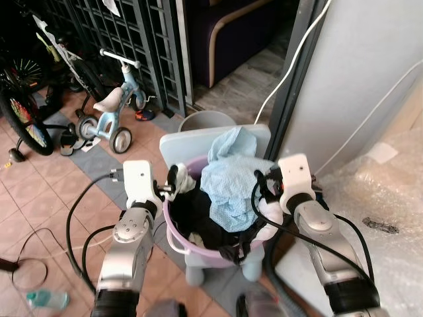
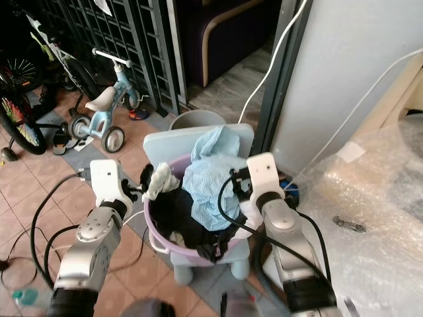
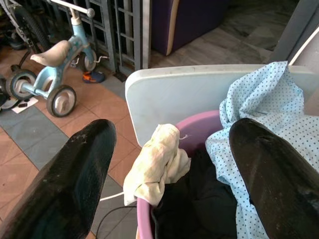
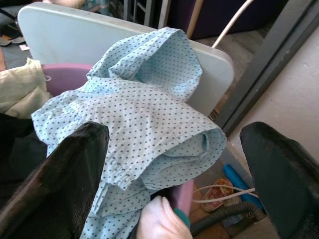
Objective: Clothes washing
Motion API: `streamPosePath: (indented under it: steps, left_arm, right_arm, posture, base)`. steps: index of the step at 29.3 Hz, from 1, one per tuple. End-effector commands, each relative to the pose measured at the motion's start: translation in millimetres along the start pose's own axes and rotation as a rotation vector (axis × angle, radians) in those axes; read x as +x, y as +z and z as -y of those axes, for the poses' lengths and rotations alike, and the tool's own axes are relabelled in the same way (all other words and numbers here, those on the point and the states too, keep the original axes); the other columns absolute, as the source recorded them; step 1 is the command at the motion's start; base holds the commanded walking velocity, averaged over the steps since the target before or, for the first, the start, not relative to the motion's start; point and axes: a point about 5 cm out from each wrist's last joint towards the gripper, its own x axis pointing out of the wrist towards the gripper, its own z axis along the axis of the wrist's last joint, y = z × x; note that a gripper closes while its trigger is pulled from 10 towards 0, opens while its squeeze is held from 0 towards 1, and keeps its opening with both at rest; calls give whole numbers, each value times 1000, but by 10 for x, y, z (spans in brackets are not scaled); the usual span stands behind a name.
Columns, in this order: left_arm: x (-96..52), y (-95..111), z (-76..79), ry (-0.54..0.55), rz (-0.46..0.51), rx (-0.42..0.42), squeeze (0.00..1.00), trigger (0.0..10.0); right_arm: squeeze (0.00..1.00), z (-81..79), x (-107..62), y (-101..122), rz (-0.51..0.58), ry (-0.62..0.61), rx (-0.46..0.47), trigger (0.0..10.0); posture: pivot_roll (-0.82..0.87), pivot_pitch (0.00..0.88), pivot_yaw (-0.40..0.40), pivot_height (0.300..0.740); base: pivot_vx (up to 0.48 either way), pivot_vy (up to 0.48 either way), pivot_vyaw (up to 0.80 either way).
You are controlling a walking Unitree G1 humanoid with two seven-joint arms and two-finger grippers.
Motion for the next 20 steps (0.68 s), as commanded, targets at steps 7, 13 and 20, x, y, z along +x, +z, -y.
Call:
streamPosePath:
  steps: [7,13,20]
  left_arm:
    - [-302,-100,-339,126,-98,80,0,10000]
    - [-617,-146,-343,111,-155,103,0,10000]
    - [-743,-88,-238,56,-140,144,0,10000]
  right_arm:
    - [0,-123,319,93,1,28,-78,10000]
    - [0,-177,468,86,-30,36,-128,10000]
    - [0,-170,540,88,-44,18,-150,10000]
  posture:
    - [162,212,0,740]
    - [204,286,-6,740]
    - [212,328,-5,740]
  base:
    - [0,0,0]
    - [0,0,0]
    - [0,0,0]
